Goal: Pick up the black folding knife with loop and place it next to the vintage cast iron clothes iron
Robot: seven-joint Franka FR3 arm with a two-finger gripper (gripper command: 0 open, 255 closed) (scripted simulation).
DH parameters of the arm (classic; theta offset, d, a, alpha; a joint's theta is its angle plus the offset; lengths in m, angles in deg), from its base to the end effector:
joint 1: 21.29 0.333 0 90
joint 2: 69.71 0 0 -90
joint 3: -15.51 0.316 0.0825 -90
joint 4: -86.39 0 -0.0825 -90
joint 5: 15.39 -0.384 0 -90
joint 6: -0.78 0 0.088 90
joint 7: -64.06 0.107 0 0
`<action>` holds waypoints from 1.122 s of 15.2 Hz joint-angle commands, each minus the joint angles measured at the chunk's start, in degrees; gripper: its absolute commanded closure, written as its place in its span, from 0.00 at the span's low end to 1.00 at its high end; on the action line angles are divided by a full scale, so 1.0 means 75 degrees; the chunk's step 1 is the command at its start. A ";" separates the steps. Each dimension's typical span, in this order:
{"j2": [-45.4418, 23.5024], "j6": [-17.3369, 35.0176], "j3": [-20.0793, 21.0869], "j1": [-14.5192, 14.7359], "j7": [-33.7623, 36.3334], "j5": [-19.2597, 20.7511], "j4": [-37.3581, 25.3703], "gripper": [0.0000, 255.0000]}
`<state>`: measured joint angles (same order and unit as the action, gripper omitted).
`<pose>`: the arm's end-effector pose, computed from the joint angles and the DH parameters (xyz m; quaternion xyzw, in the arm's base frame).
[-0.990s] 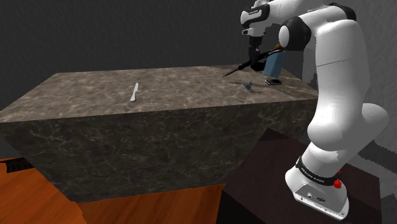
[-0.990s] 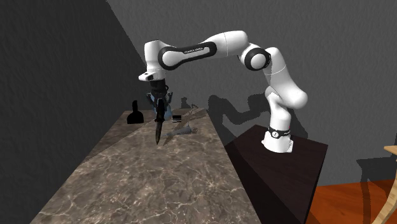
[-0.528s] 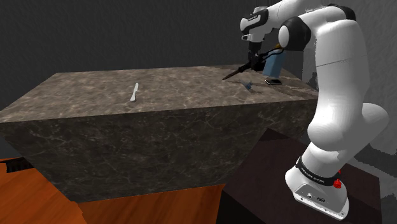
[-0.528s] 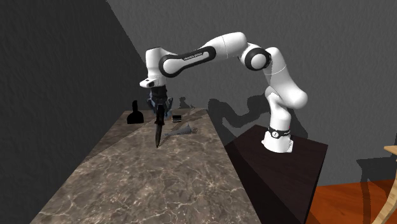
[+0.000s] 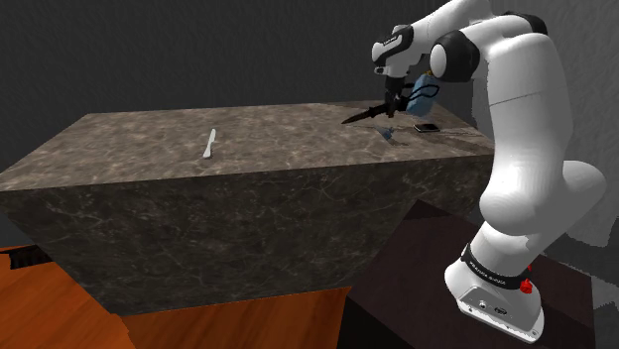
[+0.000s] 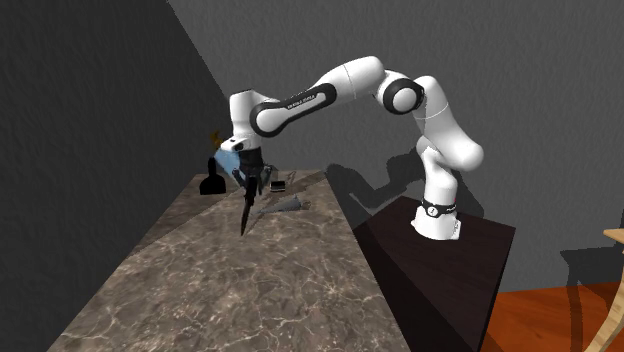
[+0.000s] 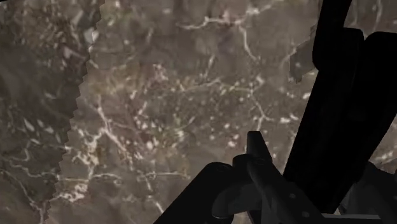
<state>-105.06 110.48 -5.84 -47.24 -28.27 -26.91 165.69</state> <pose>0.5299 -0.4757 0.3648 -0.9261 -0.3764 0.0198 0.0162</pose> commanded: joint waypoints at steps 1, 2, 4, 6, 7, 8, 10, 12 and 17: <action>-0.0066 0.0196 0.0023 0.0007 -0.0021 -0.0029 0.0150 1.00; -0.0101 0.0278 0.0031 0.0006 -0.0029 -0.0043 0.0199 1.00; -0.0175 0.0440 0.0049 0.0003 -0.0044 -0.0071 0.0290 1.00; -0.0175 0.0440 0.0048 0.0004 -0.0044 -0.0071 0.0291 1.00; -0.0176 0.0439 0.0048 0.0004 -0.0045 -0.0072 0.0290 1.00; -0.0176 0.0439 0.0047 0.0004 -0.0045 -0.0072 0.0290 1.00; -0.0176 0.0439 0.0046 0.0005 -0.0045 -0.0073 0.0290 1.00; -0.0176 0.0439 0.0046 0.0006 -0.0045 -0.0073 0.0289 1.00; -0.0160 0.0486 0.0045 0.0013 -0.0050 -0.0074 0.0352 0.00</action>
<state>-106.25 114.13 -5.51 -47.14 -28.64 -27.47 168.32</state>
